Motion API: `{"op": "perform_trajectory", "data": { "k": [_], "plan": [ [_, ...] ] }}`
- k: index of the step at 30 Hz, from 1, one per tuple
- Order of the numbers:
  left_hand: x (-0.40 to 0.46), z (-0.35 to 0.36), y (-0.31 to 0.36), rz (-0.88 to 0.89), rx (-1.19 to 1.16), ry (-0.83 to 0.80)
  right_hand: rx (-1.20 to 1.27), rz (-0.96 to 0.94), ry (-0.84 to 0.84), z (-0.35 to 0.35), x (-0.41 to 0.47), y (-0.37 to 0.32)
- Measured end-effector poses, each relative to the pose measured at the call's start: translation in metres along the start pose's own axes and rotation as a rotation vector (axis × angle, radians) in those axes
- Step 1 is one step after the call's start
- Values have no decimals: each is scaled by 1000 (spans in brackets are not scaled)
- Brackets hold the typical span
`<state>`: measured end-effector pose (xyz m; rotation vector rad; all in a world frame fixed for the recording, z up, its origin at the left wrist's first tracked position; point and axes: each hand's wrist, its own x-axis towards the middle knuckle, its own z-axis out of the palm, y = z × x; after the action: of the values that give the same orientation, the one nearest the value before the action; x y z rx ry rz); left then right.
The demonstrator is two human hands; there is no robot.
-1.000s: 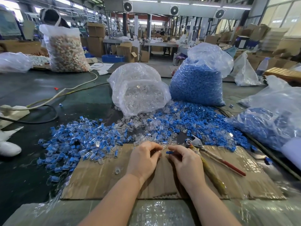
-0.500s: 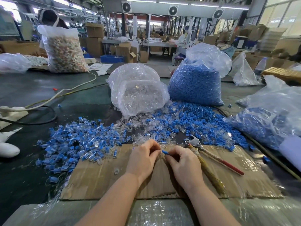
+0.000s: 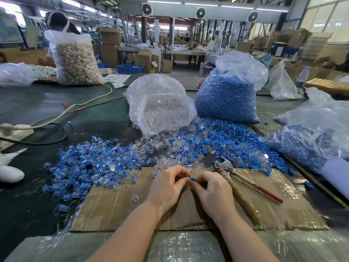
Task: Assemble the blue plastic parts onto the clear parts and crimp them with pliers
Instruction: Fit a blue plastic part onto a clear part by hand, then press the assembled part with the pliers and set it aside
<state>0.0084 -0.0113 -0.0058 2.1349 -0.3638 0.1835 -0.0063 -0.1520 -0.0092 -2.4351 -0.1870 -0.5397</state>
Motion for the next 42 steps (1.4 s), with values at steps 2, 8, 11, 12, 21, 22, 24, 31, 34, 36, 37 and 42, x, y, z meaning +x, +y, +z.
{"op": "perform_trajectory", "data": {
  "k": [2,8,11,12,21,22,24,31,34,36,37,42],
  "plan": [
    [1,0,0,-1,-1,-4,6,-10,2,1,0,0],
    [3,0,-2,-53,-29,35,88,-20,14,0,1,-1],
    [4,-1,-1,-69,-71,28,133,-47,13,-2,0,-3],
    [4,-1,-1,-72,-75,24,140,-62,12,-2,0,-3],
    [4,-2,0,-67,-93,7,118,-98,12,-2,1,-2],
    [4,-2,0,-64,-93,11,116,-100,14,-2,1,-2],
    [5,-2,0,-59,-83,13,115,-103,13,-2,1,-2],
    [4,-3,0,-62,-30,5,63,-86,14,-5,1,-3],
    [4,-3,1,-60,-54,17,-134,-5,53,-14,4,0],
    [4,-4,2,-57,-72,20,-314,156,37,-23,6,5],
    [4,-4,2,-57,-71,14,-422,250,-1,-27,6,9],
    [5,-3,2,-70,-66,18,-639,587,-322,-48,3,31]
  ]
}}
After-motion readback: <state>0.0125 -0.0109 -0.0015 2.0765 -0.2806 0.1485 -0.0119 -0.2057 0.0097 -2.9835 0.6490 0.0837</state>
